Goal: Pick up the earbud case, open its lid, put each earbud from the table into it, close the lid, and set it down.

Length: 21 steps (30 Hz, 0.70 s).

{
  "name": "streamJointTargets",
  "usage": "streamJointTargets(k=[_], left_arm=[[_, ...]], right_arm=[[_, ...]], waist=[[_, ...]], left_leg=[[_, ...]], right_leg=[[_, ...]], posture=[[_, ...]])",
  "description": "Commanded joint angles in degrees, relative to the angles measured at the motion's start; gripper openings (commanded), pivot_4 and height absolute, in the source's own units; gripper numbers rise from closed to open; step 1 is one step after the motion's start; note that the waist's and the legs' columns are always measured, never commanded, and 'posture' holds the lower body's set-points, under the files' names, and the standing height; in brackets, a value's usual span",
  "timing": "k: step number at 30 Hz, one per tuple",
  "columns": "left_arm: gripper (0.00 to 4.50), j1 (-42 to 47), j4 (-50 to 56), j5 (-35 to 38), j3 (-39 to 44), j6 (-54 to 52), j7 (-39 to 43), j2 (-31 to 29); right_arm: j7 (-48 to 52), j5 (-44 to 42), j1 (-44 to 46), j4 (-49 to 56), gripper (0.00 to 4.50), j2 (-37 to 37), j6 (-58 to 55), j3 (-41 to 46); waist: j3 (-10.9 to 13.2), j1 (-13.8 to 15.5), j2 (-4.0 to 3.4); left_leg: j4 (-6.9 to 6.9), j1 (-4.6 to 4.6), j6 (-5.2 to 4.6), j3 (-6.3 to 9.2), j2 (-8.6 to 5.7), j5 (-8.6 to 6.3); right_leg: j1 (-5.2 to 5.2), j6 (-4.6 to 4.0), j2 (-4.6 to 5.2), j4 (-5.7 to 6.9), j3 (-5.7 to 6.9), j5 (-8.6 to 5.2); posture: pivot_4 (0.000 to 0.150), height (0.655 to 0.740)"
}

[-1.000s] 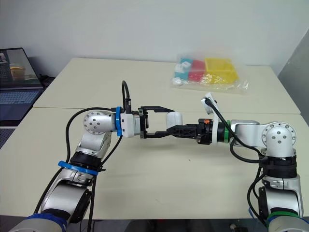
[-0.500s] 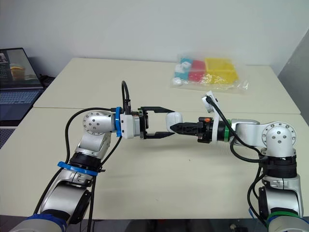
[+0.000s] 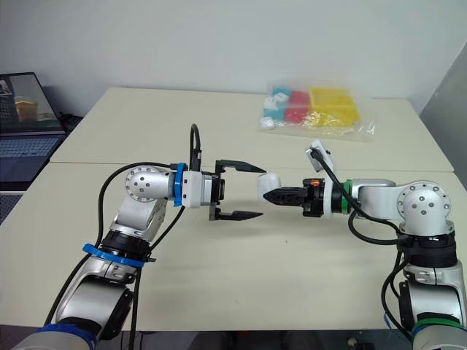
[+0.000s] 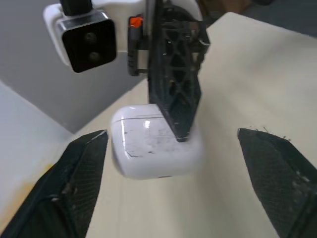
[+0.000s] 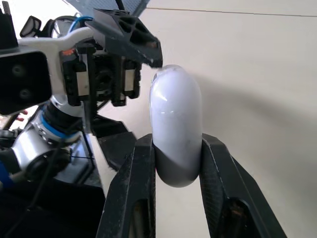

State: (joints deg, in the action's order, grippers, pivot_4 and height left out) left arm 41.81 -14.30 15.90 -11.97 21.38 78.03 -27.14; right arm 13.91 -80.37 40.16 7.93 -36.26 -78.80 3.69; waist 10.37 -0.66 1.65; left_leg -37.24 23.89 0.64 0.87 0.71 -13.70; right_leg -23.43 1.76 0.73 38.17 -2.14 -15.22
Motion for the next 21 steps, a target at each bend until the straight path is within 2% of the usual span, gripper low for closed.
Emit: streamJointTargets(k=[1,4,6,9,13,21], left_arm=[[4.49,0.33,4.73,1.75,-1.14,-10.84,1.63,-2.58],[4.49,3.08,8.81,3.24,-3.1,-30.81,3.7,-7.9],[4.49,4.71,10.32,3.67,-3.96,-37.12,5.01,-9.59],[4.49,7.41,10.72,3.83,-3.34,-43.53,2.24,-8.34],[4.49,8.19,10.11,1.87,-3.01,-42.13,0.7,-6.51],[4.49,8.08,11.45,-1.17,-5.13,-40.22,1.25,-6.09]], right_arm=[[7.23,7.98,1.61,5.16,0.8,-3.32,4.27,-2.96],[17.36,24.03,1.17,11.33,0.8,-10.23,14.67,-13.18],[21.38,30.13,0.94,12.49,0.8,-11.74,19.68,-16.37],[26.3,39.28,0.7,13.86,0.8,-13.29,27.14,-20.57],[30.96,46.11,0.19,15.04,0.8,-13.6,32.62,-22.55],[34.89,54.67,-0.32,16.48,0.8,-12.77,35.94,-24.44]], waist=[[0.0,-0.17,-0.01],[0.01,-0.43,-0.04],[0.01,-0.79,-0.03],[0.01,-0.88,-0.03],[0.02,-0.92,-0.04],[0.02,-0.93,-0.03]], left_leg=[[0.0,0.0,0.0,0.0,0.0,0.0],[-0.03,0.0,0.0,0.04,0.0,0.0],[-0.06,0.02,0.0,0.07,0.0,0.0],[-0.15,0.03,0.0,0.05,0.0,0.0],[-0.39,0.04,0.0,-0.03,0.03,-0.01],[-0.73,-0.05,0.01,-0.02,0.02,0.0]], right_leg=[[0.0,0.0,-0.01,0.01,0.0,0.0],[-0.01,0.01,-0.03,0.01,0.03,-0.01],[-0.01,0.04,-0.07,0.0,0.13,-0.02],[-0.01,0.06,-0.1,0.02,0.18,-0.03],[0.01,0.05,-0.11,0.08,0.11,-0.03],[-0.04,0.06,-0.12,0.7,0.0,-0.06]], posture=[[0.15,0.74],[0.15,0.74],[0.15,0.74],[0.15,0.74],[0.15,0.74],[0.15,0.74]])
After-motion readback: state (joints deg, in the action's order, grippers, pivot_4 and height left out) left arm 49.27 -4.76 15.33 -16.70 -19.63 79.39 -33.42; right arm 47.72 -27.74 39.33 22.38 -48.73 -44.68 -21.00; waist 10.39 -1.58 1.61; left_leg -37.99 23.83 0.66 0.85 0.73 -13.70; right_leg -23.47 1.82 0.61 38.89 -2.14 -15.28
